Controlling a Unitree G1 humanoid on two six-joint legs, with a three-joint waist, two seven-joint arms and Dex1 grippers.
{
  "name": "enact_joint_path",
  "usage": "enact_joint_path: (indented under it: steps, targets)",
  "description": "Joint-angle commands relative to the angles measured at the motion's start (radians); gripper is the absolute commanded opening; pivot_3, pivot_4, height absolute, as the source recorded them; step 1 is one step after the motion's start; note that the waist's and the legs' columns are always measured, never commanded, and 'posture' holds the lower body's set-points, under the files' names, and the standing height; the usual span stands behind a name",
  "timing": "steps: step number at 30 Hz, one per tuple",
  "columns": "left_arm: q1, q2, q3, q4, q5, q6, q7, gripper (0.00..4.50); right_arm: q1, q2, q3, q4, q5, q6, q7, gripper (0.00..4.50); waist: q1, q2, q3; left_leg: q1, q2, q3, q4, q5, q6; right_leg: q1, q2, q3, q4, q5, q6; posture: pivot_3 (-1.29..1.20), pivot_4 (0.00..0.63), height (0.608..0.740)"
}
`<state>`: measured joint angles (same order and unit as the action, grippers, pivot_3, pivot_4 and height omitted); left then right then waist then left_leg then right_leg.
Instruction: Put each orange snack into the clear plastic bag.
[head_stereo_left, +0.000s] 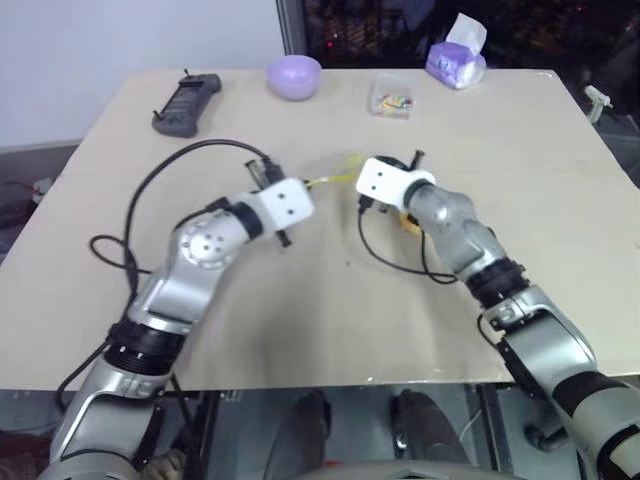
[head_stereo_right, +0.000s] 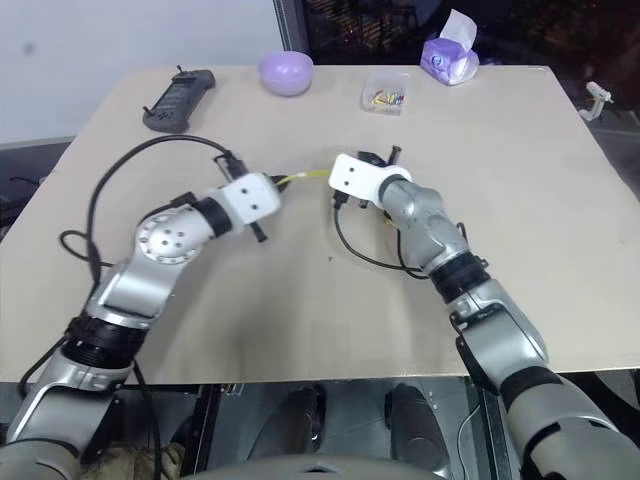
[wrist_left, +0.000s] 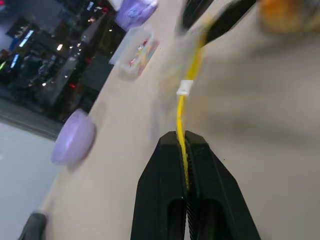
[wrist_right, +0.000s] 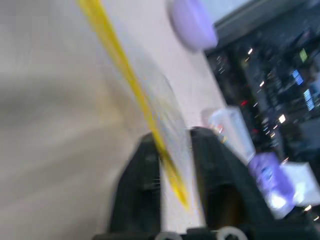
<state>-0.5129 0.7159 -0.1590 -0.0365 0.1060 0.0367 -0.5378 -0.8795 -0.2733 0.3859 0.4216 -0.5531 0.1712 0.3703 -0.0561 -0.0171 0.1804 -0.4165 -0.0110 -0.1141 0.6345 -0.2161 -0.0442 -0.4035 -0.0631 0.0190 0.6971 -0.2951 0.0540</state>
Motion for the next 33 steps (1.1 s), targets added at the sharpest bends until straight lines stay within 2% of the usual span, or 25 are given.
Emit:
enact_joint_path:
  steps: [1,6,10,23,33]
  targets:
    - [-0.036,-0.013,0.057,0.112,-0.054,-0.203,-0.032,0.0,0.041,-0.002,-0.062,-0.181,0.08,0.061,0.08,2.32,0.0,0.0,0.0,0.0,0.0,0.0,0.0,0.0,0.0,0.0,0.0,0.0,0.0,0.0,0.0,0.0,0.15,0.718]
    - [-0.053,-0.017,0.079,0.243,-0.128,-0.355,-0.139,0.0,0.127,-0.045,-0.111,-0.396,0.143,0.14,0.165,2.32,-0.002,0.0,0.0,0.0,0.0,0.0,0.0,0.0,0.001,0.0,0.0,0.0,0.0,0.0,0.0,0.0,0.15,0.718]
    - [-0.041,-0.019,0.094,0.256,-0.203,-0.359,-0.23,0.0,0.141,-0.045,-0.111,-0.44,0.159,0.163,0.168,2.32,-0.011,0.0,0.0,0.0,0.0,0.0,0.001,-0.001,0.002,0.0,0.0,0.0,0.001,0.0,0.0,0.0,0.15,0.718]
    - [-0.025,-0.012,0.103,0.224,-0.191,-0.35,-0.277,0.0,0.136,-0.04,-0.05,-0.562,0.202,0.149,0.242,2.32,-0.012,0.0,0.0,0.0,0.001,0.0,0.002,-0.002,0.003,0.0,0.001,0.0,0.002,0.0,0.0,0.0,0.15,0.718]
    - [-0.022,-0.013,0.098,0.203,-0.172,-0.343,-0.275,0.0,0.114,-0.045,-0.018,-0.563,0.197,0.127,0.273,2.32,-0.012,0.0,0.0,0.0,0.001,0.0,0.002,-0.001,0.003,0.0,0.001,0.0,0.002,0.0,0.0,0.0,0.15,0.718]
